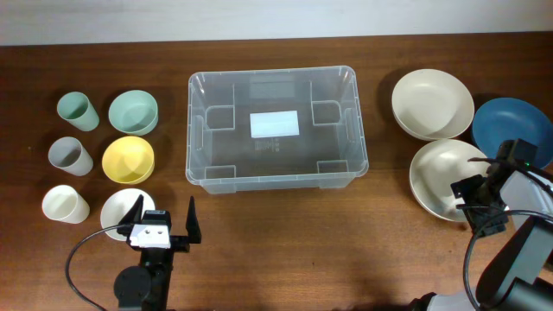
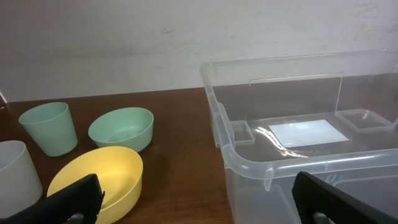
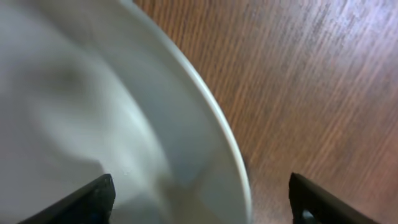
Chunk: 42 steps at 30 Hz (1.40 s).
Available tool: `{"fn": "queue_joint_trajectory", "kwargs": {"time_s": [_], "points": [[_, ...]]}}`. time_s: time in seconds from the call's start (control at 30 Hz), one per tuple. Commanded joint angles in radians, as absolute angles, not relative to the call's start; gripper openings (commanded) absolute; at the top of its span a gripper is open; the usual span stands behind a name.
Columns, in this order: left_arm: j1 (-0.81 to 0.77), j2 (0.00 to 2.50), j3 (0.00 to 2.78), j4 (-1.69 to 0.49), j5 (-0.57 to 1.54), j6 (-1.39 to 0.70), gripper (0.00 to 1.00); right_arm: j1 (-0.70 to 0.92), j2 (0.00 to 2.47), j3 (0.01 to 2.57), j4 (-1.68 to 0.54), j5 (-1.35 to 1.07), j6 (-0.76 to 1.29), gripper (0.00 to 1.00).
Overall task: Pack container
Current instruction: 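Move the right gripper to the rim of the front cream bowl, then grasp the cream bowl rim with the right gripper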
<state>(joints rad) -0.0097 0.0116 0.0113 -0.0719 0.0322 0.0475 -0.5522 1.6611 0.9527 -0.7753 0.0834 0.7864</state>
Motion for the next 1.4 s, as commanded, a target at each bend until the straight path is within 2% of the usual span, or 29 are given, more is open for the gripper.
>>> {"fn": "queue_joint_trajectory", "kwargs": {"time_s": [0.0, 0.2, 0.43, 0.53, 0.77, 1.37], "points": [[-0.004, 0.005, 0.009, -0.08, 0.029, 0.042, 0.99, -0.559, 1.686, 0.934, -0.768, 0.082, 0.794, 0.84], [-0.004, 0.005, 0.009, -0.08, 0.029, 0.042, 0.99, -0.559, 1.692, 0.933, -0.769, 0.082, 0.794, 0.63], [-0.004, 0.005, 0.009, -0.08, 0.029, 0.042, 0.99, -0.559, 1.692, 0.918, -0.777, 0.082, 0.795, 0.32], [-0.004, 0.005, 0.009, -0.08, 0.029, 0.042, 0.99, -0.559, 1.692, 0.898, -0.768, 0.083, 0.795, 0.26], [-0.004, 0.005, 0.009, -0.08, 0.029, 0.042, 0.99, -0.559, 1.692, 0.844, -0.727, 0.082, 0.795, 0.04], [-0.004, 0.005, 0.009, -0.08, 0.029, 0.042, 0.99, -0.559, 1.616, 0.846, -0.83, 0.078, 0.794, 0.04]]}}
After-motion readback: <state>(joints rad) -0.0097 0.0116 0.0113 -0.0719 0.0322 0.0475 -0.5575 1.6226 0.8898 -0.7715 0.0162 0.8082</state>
